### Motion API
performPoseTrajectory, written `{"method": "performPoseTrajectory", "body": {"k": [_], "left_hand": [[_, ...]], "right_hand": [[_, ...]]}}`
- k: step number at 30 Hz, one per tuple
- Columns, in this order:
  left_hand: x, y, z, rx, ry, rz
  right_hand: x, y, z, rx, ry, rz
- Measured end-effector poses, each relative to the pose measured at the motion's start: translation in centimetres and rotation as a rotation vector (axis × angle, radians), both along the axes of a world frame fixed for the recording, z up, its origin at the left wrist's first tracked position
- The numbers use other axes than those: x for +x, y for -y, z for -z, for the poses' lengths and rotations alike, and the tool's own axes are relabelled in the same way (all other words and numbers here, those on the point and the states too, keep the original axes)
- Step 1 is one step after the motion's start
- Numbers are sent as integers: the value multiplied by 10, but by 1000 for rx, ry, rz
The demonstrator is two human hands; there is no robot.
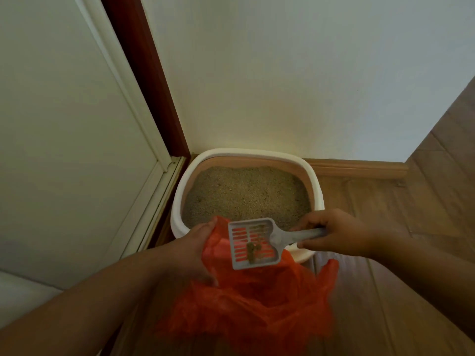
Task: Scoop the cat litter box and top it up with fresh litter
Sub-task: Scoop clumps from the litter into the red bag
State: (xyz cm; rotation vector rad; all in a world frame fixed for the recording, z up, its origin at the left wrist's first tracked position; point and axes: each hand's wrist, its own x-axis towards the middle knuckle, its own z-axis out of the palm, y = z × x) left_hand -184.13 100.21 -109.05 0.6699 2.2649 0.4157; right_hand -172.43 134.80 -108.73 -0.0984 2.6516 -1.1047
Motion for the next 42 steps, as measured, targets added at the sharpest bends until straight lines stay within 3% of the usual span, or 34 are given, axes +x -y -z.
{"method": "performPoseTrajectory", "body": {"k": [4, 12, 27, 33, 39, 42], "left_hand": [[3, -3, 0, 10, 18, 11], [1, -3, 2, 22, 26, 16], [1, -3, 1, 6, -29, 22], [0, -2, 2, -5, -46, 19], [-2, 8, 4, -90, -86, 19], [-4, 13, 7, -93, -74, 37]], "right_hand": [[0, 15, -1, 98, -33, -185], [-8, 37, -7, 580, -172, -518], [-9, 37, -6, 474, -186, -468], [-9, 34, -6, 330, -106, -367], [-9, 1, -2, -211, 67, 211], [-13, -10, 7, -230, 65, 410]]}}
